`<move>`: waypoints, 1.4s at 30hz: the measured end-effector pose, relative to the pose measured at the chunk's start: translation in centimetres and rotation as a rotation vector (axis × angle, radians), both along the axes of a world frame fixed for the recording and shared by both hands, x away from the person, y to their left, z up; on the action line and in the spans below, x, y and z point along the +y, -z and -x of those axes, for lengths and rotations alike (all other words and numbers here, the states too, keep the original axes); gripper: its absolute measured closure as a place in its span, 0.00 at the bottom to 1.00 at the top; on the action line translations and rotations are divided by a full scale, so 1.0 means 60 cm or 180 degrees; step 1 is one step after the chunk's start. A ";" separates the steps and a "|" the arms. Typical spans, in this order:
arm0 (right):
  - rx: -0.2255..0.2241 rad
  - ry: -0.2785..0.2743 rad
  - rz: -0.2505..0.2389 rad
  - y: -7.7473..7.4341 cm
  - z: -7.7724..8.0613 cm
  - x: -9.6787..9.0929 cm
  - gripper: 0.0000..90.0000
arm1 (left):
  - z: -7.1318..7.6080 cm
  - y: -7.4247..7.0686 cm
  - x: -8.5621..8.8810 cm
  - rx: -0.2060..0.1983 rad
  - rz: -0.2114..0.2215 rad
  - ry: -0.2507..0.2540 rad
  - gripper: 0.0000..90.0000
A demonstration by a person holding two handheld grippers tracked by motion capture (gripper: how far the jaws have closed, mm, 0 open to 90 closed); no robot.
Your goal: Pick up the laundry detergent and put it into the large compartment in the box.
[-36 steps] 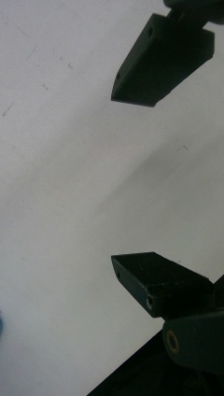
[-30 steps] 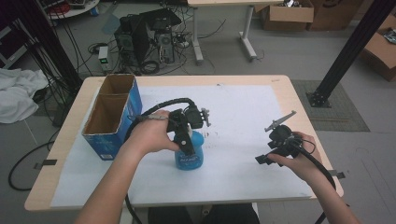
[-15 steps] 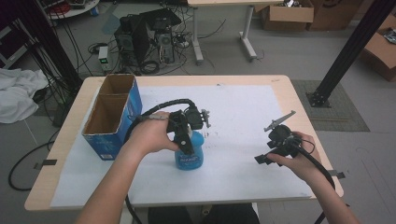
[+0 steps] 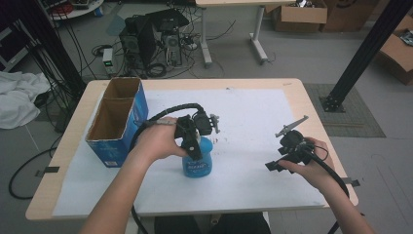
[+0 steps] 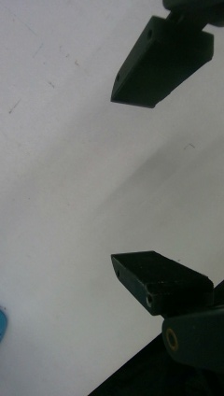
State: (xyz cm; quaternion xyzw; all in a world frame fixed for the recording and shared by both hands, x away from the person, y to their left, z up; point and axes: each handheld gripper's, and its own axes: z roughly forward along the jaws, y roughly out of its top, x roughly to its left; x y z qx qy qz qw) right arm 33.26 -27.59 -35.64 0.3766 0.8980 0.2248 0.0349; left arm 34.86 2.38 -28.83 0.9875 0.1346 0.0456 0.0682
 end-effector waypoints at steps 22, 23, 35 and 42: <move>0.0013 0.0022 -0.0019 0.004 -0.003 0.001 0.21 | 0.003 -0.003 0.001 0.0006 0.0038 0.0102 0.41; 0.0014 0.0020 -0.0020 0.004 -0.003 0.001 0.21 | 0.003 -0.002 0.001 0.0001 0.0046 0.0098 0.41; 0.0008 0.0021 -0.0032 0.001 -0.005 -0.002 0.21 | -0.002 -0.024 0.004 -0.0075 -0.0029 -0.0103 0.42; 0.0007 0.0020 -0.0045 0.000 -0.005 -0.005 0.21 | -0.020 -0.092 0.025 -0.0145 0.0121 -0.0687 0.42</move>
